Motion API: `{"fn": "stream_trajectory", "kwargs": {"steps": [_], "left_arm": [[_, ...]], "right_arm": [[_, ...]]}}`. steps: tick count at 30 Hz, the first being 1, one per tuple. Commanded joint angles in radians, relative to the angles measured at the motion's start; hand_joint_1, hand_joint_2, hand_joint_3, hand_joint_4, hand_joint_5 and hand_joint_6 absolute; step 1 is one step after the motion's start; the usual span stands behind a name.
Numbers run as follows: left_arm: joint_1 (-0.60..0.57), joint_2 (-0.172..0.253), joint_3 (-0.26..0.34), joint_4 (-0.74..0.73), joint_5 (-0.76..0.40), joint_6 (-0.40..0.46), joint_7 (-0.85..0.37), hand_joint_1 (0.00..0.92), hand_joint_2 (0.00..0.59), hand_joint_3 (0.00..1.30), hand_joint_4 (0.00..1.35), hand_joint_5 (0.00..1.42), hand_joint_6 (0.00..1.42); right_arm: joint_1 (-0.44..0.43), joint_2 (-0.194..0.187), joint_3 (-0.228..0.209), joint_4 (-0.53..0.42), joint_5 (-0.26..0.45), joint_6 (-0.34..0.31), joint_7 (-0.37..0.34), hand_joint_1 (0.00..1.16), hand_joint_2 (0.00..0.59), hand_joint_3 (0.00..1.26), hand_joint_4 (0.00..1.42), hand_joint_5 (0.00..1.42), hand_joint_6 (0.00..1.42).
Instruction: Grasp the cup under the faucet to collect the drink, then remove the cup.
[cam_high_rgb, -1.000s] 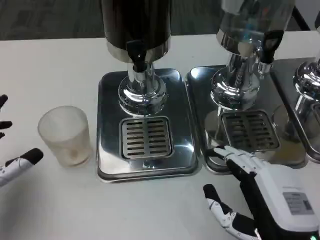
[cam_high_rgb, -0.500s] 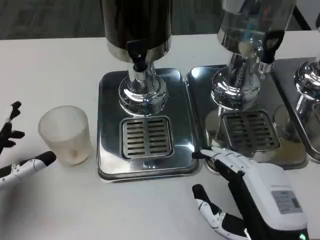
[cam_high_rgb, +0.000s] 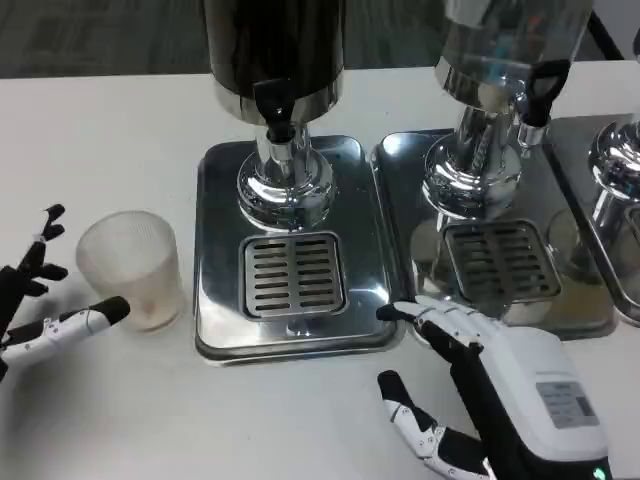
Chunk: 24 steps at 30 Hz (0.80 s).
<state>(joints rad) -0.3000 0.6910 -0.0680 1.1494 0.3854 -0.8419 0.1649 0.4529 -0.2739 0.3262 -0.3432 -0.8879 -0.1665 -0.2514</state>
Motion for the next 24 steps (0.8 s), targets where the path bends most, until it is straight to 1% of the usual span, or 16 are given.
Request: {"fn": "stream_trajectory", "kwargs": {"steps": [1,12,22,24], "left_arm": [[-0.044,-0.011,-0.035,0.028,0.017,0.006,-0.016,0.184,0.001,0.0,0.07,0.29,0.36],[-0.101,-0.038,-0.082,0.073,0.029,0.037,-0.019,0.186,0.0,0.0,0.1,0.32,0.39],[-0.116,-0.056,-0.098,0.097,0.035,0.058,-0.003,0.191,0.007,0.0,0.12,0.35,0.42],[-0.118,-0.061,-0.099,0.1,0.033,0.058,-0.001,0.193,0.013,0.0,0.13,0.37,0.46]], "right_arm": [[0.0,0.006,0.007,-0.004,0.002,0.002,0.004,0.51,0.417,0.33,0.23,0.24,0.3],[-0.004,0.005,0.007,0.006,0.008,0.005,0.007,0.51,0.417,0.34,0.23,0.25,0.32],[-0.005,-0.003,-0.004,0.011,0.026,0.007,0.022,0.51,0.417,0.34,0.23,0.25,0.32],[-0.004,-0.004,-0.006,0.011,0.029,0.006,0.025,0.51,0.417,0.34,0.23,0.25,0.32]]}}
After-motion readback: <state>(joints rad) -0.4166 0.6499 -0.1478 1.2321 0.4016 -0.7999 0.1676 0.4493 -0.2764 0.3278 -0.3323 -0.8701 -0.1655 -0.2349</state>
